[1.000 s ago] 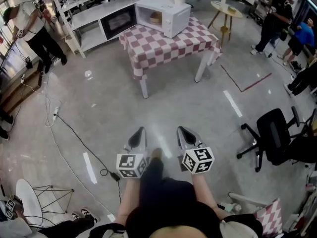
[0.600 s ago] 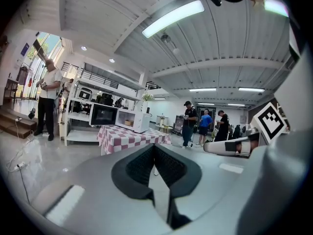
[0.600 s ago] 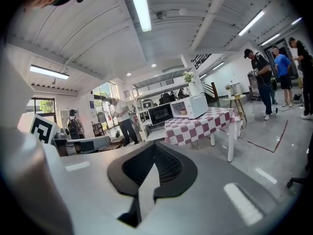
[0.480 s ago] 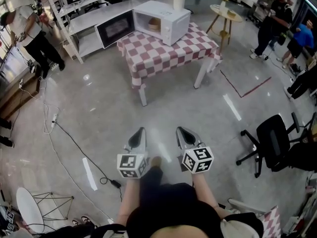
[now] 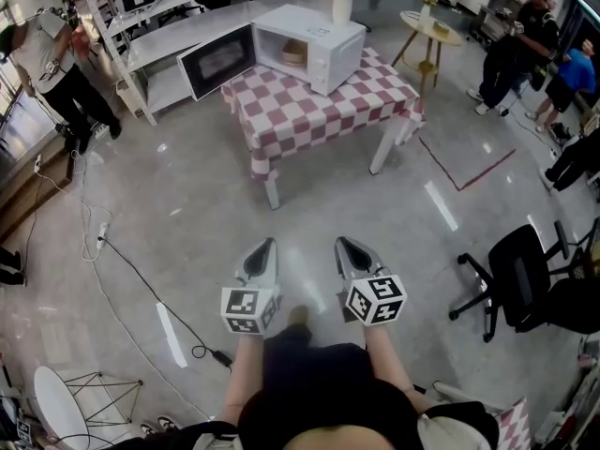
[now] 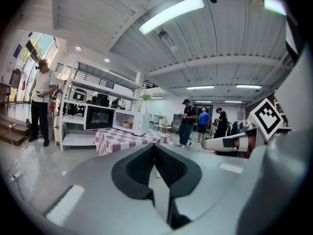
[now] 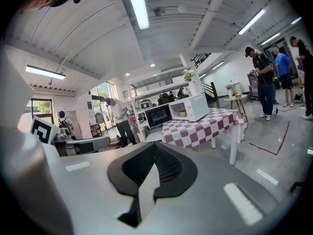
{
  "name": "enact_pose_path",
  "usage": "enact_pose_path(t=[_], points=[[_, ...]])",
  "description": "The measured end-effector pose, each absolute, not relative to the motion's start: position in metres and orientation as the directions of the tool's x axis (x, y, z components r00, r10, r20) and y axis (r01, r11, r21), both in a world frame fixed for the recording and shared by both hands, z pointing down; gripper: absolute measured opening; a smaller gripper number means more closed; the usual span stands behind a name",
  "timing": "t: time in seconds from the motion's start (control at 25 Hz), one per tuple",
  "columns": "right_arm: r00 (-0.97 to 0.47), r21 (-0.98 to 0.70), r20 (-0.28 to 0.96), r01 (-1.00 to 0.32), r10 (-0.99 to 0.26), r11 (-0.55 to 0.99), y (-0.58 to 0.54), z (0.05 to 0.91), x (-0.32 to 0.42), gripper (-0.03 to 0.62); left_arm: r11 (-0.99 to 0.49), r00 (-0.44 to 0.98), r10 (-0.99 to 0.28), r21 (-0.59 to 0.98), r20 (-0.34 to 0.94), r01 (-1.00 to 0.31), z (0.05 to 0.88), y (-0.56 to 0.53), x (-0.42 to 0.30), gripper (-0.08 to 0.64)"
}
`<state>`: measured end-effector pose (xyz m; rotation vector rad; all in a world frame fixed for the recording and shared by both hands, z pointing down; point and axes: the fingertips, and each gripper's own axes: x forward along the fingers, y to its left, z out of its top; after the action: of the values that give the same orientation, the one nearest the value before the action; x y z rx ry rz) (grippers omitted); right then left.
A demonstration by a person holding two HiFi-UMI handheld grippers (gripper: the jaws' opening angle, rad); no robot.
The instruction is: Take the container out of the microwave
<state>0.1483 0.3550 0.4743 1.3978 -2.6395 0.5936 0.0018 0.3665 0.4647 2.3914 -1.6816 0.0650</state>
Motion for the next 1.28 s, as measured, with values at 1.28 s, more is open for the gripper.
enact_pose_path(t=[1.28], points=[[-0.561,-0.306,0.347,-0.825,-0.752,0.474,0.283,0.499,0.104,0.0,-0.399,0.42,-0.878,0.134,0.23,-0.907,0.497,0.281,-0.029,0.009]])
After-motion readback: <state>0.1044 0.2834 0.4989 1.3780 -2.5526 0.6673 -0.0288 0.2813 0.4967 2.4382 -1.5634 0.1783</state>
